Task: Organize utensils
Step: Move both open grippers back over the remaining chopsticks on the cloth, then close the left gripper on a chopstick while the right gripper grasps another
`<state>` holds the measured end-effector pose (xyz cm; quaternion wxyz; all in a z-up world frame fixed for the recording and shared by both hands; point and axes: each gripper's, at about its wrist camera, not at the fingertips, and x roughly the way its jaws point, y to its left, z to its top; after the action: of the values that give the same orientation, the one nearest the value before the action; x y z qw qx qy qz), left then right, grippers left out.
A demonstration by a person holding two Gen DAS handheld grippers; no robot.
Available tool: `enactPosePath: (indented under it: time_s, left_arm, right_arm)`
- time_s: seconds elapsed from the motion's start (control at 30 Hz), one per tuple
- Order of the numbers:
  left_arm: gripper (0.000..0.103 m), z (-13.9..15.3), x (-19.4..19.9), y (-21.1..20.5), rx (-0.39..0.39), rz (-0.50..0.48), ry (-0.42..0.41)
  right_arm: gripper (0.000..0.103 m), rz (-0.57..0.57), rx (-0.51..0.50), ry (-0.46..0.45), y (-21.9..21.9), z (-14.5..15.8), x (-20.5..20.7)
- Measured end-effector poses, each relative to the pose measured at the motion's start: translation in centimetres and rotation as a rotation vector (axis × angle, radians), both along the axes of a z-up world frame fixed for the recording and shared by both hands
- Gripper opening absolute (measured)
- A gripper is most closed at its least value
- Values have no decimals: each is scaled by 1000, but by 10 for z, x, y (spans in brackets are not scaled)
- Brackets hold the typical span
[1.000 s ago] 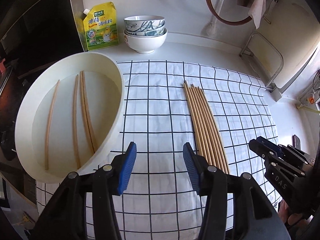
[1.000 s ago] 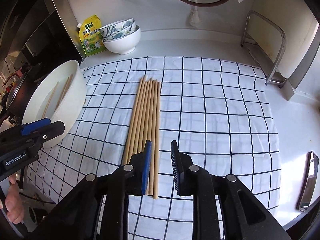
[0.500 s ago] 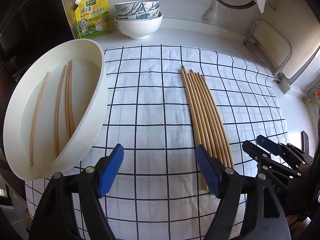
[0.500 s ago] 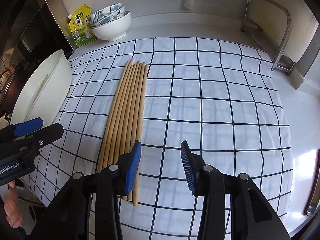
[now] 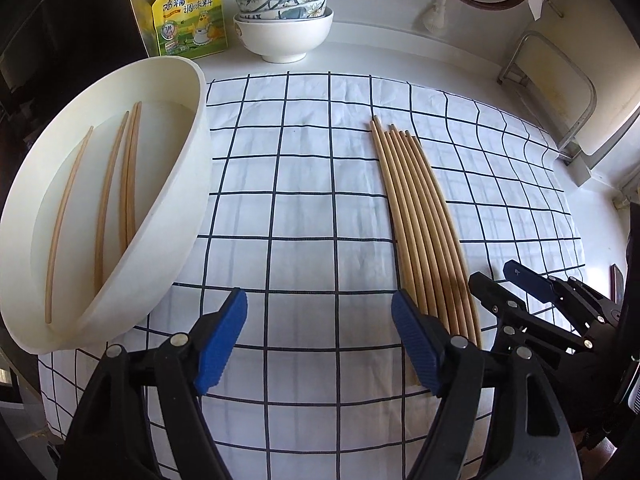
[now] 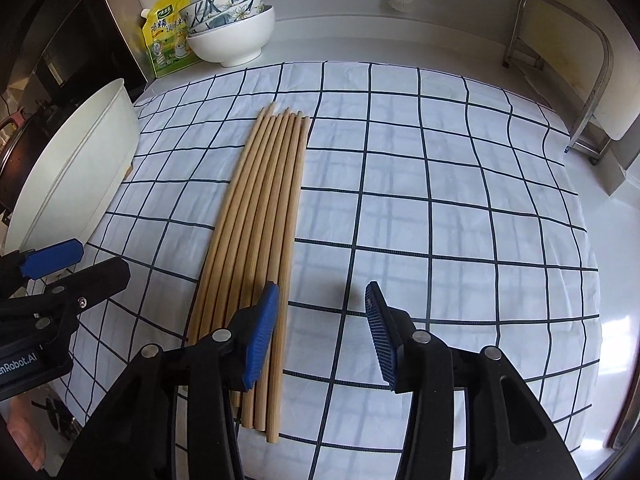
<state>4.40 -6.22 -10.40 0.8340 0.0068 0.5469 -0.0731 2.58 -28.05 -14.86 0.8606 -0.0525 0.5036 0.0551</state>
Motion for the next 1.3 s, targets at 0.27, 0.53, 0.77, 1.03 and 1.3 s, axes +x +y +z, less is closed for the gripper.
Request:
enactPosePath:
  time_s: [0.27, 0.53, 0.77, 1.03, 1.3]
  left_arm:
    - [73, -2, 1, -2, -5, 3, 3]
    - [73, -8, 1, -15, 4, -19, 8]
    - [73, -20, 3, -31, 12, -47, 16]
    - [73, -34, 13, -41, 37, -32, 21]
    - [75, -42, 22, -42, 80, -15, 16]
  right_arm:
    - [43, 14, -33, -6, 1, -3, -3]
    - [43, -12, -37, -20, -11, -1, -2]
    - [43, -39, -42, -28, -28, 1, -2]
    - [43, -57, -26, -37, -44, 3, -5]
    - [43, -44, -15, -52, -40, 8, -4]
